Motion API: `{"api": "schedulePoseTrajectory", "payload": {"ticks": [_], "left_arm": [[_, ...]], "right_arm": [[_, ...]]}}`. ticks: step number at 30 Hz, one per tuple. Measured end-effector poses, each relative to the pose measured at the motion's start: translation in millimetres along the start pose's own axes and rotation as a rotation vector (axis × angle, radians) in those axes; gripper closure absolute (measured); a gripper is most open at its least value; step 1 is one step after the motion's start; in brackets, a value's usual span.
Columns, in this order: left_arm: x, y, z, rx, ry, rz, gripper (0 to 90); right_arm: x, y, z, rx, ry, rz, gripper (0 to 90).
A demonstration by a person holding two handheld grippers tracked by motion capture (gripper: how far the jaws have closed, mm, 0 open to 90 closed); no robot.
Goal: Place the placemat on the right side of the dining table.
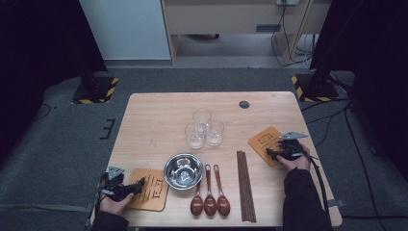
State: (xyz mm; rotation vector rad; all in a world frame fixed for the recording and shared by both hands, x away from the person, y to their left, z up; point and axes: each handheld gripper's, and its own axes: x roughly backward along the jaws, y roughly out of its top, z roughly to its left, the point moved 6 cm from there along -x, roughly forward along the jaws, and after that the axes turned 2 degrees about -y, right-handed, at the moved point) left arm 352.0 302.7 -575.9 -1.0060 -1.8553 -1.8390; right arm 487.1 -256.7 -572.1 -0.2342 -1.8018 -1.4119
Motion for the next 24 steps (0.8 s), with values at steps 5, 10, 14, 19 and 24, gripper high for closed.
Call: {"api": "schedulePoseTrajectory", "payload": {"ticks": [5, 10, 14, 19, 24], "left_arm": [[0.0, 0.0, 0.0, 0.0, 0.0, 0.0, 2.5], [-0.1, 0.0, 0.0, 0.0, 0.0, 0.0, 2.5], [-0.1, 0.0, 0.0, 0.0, 0.0, 0.0, 2.5], [-0.3, 0.1, -0.1, 0.001, 0.0, -0.001, 2.4], [-0.3, 0.2, -0.1, 0.001, 0.0, -0.001, 2.4]], "right_arm": [[-2.7, 1.5, 0.2, -0.01, -0.008, -0.017, 33.7], [-5.5, 2.8, 2.4, -0.056, -0.059, -0.037, 34.7], [-8.2, 4.0, 4.7, -0.104, -0.119, -0.061, 37.0], [-8.0, 4.1, 6.4, -0.143, -0.154, -0.06, 39.5], [-8.0, 4.1, 6.3, -0.147, -0.174, -0.062, 40.2]]}}
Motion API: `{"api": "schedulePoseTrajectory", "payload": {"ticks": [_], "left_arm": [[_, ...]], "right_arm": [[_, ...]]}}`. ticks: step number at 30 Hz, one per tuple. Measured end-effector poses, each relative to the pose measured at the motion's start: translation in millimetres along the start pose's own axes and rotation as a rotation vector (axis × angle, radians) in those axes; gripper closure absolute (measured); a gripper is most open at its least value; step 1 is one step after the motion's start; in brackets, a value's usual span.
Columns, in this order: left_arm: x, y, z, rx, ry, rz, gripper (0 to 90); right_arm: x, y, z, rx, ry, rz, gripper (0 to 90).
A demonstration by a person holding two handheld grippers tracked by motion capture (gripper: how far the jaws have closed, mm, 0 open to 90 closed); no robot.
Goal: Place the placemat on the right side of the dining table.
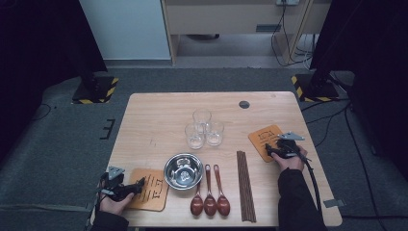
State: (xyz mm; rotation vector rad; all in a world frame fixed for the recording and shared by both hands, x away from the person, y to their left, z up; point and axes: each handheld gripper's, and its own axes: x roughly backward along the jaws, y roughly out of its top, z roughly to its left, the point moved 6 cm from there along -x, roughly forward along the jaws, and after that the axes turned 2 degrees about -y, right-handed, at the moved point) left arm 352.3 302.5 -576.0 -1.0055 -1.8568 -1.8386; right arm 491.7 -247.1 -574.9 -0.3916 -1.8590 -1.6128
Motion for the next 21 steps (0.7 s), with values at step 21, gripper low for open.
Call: {"api": "schedulePoseTrajectory", "payload": {"ticks": [21], "left_arm": [[-0.3, 0.2, 0.1, -0.002, -0.002, 0.0, 2.2]], "right_arm": [[2.5, 13.7, -3.7, 0.068, 0.105, 0.02, 41.0]]}}
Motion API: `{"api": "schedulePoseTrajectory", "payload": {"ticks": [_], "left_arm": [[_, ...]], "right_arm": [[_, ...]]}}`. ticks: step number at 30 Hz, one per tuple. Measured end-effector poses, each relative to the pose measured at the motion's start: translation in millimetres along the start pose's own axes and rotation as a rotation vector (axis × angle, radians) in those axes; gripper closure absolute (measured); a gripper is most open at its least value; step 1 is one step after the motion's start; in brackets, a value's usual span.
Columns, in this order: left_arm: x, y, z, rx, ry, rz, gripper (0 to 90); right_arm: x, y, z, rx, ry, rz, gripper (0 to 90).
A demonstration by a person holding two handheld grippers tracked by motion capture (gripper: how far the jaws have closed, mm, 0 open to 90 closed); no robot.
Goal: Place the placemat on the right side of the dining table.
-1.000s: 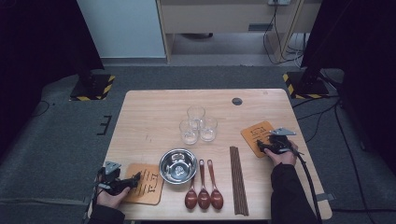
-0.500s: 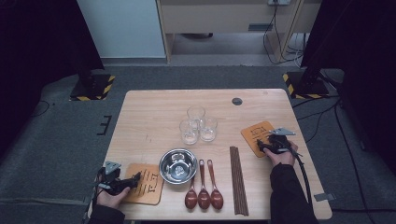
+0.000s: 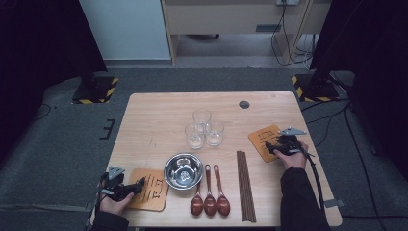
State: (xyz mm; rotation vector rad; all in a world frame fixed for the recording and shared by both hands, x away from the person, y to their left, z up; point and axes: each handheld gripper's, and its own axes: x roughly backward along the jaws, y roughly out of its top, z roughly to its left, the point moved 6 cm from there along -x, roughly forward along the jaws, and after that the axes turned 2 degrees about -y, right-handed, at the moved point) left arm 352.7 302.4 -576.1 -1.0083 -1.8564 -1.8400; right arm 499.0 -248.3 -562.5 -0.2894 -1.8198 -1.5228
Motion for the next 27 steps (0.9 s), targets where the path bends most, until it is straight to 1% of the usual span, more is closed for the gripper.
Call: {"api": "schedulePoseTrajectory", "payload": {"ticks": [4, 7, 9, 10, 12, 14, 17, 19, 22, 23, 27], "left_arm": [[0.0, 0.0, 0.0, 0.0, 0.0, 0.0, 2.2], [0.0, 0.0, 0.0, 0.0, 0.0, 0.0, 2.2], [0.0, 0.0, 0.0, 0.0, 0.0, 0.0, 2.2], [0.0, 0.0, 0.0, 0.0, 0.0, 0.0, 2.2], [0.0, 0.0, 0.0, 0.0, 0.0, 0.0, 2.2], [0.0, 0.0, 0.0, -0.001, 0.0, 0.0, 2.2], [-0.1, 0.0, 0.0, 0.0, 0.0, 0.0, 2.2], [0.0, 0.0, 0.0, 0.0, 0.0, 0.0, 2.2], [0.0, 0.0, 0.0, 0.0, 0.0, 0.0, 2.2], [-0.1, 0.0, 0.0, 0.0, 0.0, 0.0, 2.2], [0.0, 0.0, 0.0, 0.0, 0.0, 0.0, 2.2]], "right_arm": [[-6.1, -5.6, -1.1, 0.018, 0.006, 0.038, 40.9], [-6.6, -6.2, -2.6, 0.005, 0.014, 0.034, 40.4], [-6.4, -6.6, -3.0, 0.012, 0.018, 0.034, 40.3], [-6.3, -7.1, -3.6, 0.024, 0.018, 0.035, 40.2], [-6.0, -8.0, -4.0, 0.001, 0.018, 0.033, 40.7], [-6.0, -8.4, -4.1, 0.001, 0.006, 0.028, 41.6], [-7.0, -8.2, -2.9, -0.02, -0.017, 0.018, 41.7], [-8.5, -7.9, -2.1, -0.053, -0.043, 0.005, 41.6], [-9.5, -8.2, -1.3, -0.079, -0.077, -0.014, 41.6], [-9.2, -8.6, -0.6, -0.094, -0.093, -0.016, 41.5], [-7.0, -9.7, 0.3, -0.127, -0.141, -0.005, 41.6]]}}
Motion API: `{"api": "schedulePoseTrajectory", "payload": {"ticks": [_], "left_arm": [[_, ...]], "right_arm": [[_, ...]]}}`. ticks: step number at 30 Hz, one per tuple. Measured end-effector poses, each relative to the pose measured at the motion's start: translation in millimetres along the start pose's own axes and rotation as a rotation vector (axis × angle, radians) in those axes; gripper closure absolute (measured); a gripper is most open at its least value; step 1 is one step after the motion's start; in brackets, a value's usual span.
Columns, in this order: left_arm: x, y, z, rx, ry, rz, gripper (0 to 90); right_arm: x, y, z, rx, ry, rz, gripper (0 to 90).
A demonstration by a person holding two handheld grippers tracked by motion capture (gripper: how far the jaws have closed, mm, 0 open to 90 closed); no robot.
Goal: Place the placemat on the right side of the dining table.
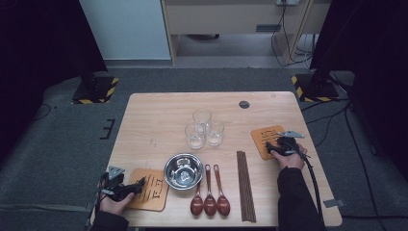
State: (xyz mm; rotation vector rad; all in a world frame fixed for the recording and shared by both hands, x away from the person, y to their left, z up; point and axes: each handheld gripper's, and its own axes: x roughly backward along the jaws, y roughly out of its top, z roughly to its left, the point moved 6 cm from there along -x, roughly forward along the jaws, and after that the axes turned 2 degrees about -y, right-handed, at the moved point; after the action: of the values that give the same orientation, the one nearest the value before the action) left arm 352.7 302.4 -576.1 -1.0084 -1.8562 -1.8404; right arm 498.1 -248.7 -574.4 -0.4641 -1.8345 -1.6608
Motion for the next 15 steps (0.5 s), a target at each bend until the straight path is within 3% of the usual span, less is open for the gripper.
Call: {"api": "schedulePoseTrajectory", "payload": {"ticks": [9, 15], "left_arm": [[0.0, 0.0, 0.0, 0.0, 0.0, 0.0, 2.1], [0.0, 0.0, 0.0, -0.001, 0.001, 0.001, 2.1]], "right_arm": [[15.5, -12.1, 4.2, -0.078, -0.101, 0.01, 41.6], [15.4, -12.4, 6.0, -0.104, -0.132, 0.004, 41.5]]}}
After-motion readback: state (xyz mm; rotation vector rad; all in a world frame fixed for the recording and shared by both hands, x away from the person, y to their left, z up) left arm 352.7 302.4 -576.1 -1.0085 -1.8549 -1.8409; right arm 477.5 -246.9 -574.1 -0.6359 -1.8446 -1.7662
